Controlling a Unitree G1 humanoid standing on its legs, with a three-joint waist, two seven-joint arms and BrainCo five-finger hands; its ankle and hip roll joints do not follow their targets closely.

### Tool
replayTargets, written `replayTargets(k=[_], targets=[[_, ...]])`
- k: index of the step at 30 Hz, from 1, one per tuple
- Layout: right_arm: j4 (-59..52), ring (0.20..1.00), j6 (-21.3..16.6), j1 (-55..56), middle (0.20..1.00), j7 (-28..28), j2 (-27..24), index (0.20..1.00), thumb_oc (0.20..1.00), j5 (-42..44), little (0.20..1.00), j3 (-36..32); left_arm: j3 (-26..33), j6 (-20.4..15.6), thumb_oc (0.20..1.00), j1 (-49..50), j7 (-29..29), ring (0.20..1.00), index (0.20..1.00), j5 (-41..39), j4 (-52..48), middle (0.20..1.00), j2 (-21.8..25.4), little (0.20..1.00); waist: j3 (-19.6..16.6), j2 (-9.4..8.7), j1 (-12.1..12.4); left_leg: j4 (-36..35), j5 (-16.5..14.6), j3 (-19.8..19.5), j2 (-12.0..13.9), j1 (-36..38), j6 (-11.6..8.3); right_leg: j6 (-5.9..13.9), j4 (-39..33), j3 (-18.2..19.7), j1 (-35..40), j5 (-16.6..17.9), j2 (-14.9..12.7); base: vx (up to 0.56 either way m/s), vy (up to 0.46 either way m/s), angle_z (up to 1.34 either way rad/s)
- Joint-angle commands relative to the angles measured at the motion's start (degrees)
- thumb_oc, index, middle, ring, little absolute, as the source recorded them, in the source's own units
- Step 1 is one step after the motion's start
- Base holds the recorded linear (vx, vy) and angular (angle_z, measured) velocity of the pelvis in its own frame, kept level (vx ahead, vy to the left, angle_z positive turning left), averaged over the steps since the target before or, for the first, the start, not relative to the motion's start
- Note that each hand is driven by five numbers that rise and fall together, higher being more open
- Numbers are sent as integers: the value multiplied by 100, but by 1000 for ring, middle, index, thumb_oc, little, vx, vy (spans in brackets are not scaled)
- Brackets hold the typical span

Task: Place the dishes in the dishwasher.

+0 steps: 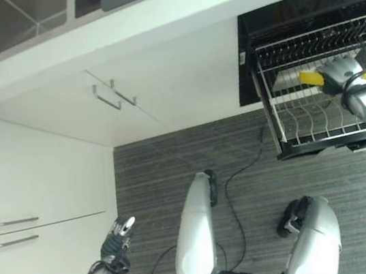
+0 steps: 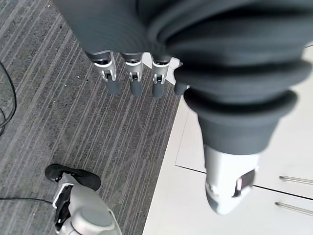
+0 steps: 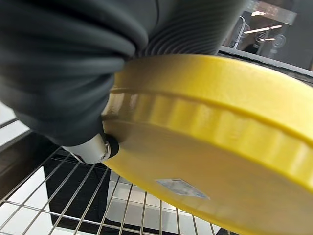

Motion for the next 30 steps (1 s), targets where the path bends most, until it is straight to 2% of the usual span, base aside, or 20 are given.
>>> replayTargets(k=[1, 3, 4, 6, 10, 11, 14, 21, 24, 25, 26, 28, 30], targets=[[518, 200, 170, 103, 200, 467, 321, 200, 200, 322, 200, -184, -89, -197, 1000, -54, -59, 1000, 1000, -257, -1, 1000, 350, 1000, -110, 57, 174, -396, 36, -699, 304, 378, -342, 231, -614, 525, -202, 698, 7, 0, 0, 0], [611, 200, 517, 133, 200, 746, 420, 200, 200, 535, 200, -247, -99, -196, 1000, -68, -49, 1000, 1000, -233, -9, 1000, 321, 1000, -102, 70, 181, -424, 35, -685, 297, 393, -328, 214, -615, 511, -198, 692, 9, 0, 0, 0], [703, 200, 570, 166, 200, 736, 475, 200, 200, 664, 200, -328, -110, -200, 1000, -83, -57, 1000, 1000, -214, -4, 1000, 313, 1000, -96, 76, 185, -431, 36, -680, 287, 395, -315, 202, -613, 502, -197, 696, 12, 0, 0, 0], [809, 1000, 632, 160, 1000, 714, 572, 1000, 1000, 823, 1000, -477, -125, -191, 1000, -102, -57, 1000, 1000, -217, -26, 1000, 312, 1000, -81, 92, 191, -438, 43, -673, 273, 393, -307, 192, -616, 490, -198, 704, 19, 0, 0, 0], [934, 1000, 804, 157, 1000, 744, 731, 1000, 1000, 958, 1000, -707, -156, -160, 1000, -138, -39, 1000, 1000, -187, -42, 1000, 285, 1000, -59, 120, 190, -427, 9, -659, 242, 423, -275, 170, -608, 486, -175, 697, 24, 8, 6, 0], [956, 1000, 884, 198, 1000, 589, 760, 1000, 1000, 1178, 1000, -787, -179, -159, 1000, -149, -18, 1000, 1000, -193, -48, 1000, 276, 1000, -59, 120, 181, -416, -2, -656, 241, 422, -268, 164, -600, 487, -177, 695, 26, 0, 0, 0], [968, 1000, 762, 237, 1000, 368, 856, 1000, 1000, 1414, 1000, -1179, -222, -195, 1000, -129, -3, 1000, 1000, -199, -51, 1000, 197, 1000, -61, 141, 142, -399, -15, -628, 243, 420, -248, 140, -585, 511, -192, 685, 46, 25, 48, -1], [898, 1000, 566, 301, 1000, 332, 922, 1000, 1000, 1526, 1000, -1337, -292, -171, 1000, -154, 156, 1000, 1000, -216, -172, 1000, 158, 1000, -46, 120, 99, -369, -37, -621, 260, 401, -239, 119, -574, 563, -234, 686, 89, 0, 0, 0], [859, 1000, 435, 351, 1000, 284, 924, 1000, 1000, 2114, 1000, -1440, -285, -169, 1000, -154, 171, 1000, 1000, -219, -174, 1000, 174, 1000, -42, 100, 94, -408, -8, -612, 274, 431, -233, 109, -618, 538, -185, 702, 103, 0, 0, 0], [745, 1000, 204, 431, 1000, 262, 917, 1000, 1000, 2932, 1000, -1742, -259, -165, 1000, -124, 174, 1000, 1000, -245, -161, 1000, 168, 1000, -52, 79, 64, -455, 6, -589, 293, 478, -235, 97, -650, 530, -145, 711, 127, 0, 0, 0], [727, 1000, 178, 445, 1000, 259, 914, 1000, 1000, 3078, 1000, -1784, -255, -166, 1000, -117, 172, 1000, 1000, -247, -161, 1000, 167, 1000, -52, 76, 59, -459, 9, -587, 293, 482, -236, 95, -653, 530, -140, 711, 133, 27, 38, 0], [479, 1000, -32, 583, 1000, 265, 902, 1000, 1000, 4092, 1000, -2211, -219, -162, 1000, -28, 198, 1000, 1000, -245, -228, 1000, 150, 1000, -38, 46, 21, -491, -8, -569, 309, 524, -228, 78, -681, 534, -98, 712, 162, 0, 0, 0], [153, 1000, -48, 750, 1000, 400, 894, 1000, 1000, 4744, 1000, -2604, -183, -180, 1000, 73, 219, 1000, 1000, -223, -280, 1000, 118, 1000, -32, 7, -20, -513, -11, -546, 340, 561, -227, 57, -707, 537, -61, 718, 188, 0, 0, 0]])
